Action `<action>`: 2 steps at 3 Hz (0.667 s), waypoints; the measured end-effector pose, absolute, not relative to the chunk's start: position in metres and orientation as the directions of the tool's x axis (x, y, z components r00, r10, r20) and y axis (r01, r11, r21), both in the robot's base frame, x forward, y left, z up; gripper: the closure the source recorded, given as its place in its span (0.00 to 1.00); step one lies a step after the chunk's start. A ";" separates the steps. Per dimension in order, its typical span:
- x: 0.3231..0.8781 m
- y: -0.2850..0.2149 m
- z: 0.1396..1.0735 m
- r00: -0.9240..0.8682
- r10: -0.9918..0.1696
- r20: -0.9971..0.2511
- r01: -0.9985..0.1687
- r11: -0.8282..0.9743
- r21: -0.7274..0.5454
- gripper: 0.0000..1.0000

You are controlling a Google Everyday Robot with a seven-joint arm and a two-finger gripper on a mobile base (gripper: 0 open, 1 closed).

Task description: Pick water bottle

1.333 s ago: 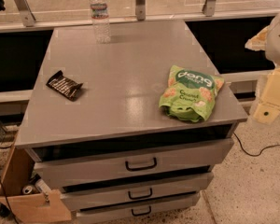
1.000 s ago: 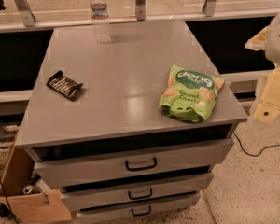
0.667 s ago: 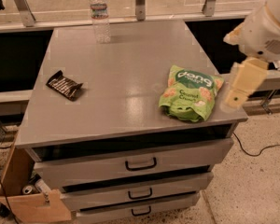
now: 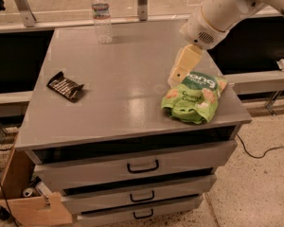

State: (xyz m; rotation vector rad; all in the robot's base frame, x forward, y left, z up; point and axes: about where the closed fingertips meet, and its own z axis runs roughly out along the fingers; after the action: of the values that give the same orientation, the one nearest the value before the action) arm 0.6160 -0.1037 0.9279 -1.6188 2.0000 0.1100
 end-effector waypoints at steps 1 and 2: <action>0.616 -0.104 0.928 -0.115 -0.877 -0.466 -0.923 0.268 -0.276 0.00; 0.622 -0.096 0.928 -0.103 -0.853 -0.512 -0.920 0.277 -0.277 0.00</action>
Offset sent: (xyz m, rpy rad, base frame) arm 0.0148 0.0153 0.0043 0.1338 -0.0465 0.0077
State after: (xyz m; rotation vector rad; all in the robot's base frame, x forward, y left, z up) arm 0.6218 -0.0963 0.9280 -1.5880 1.9651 0.1489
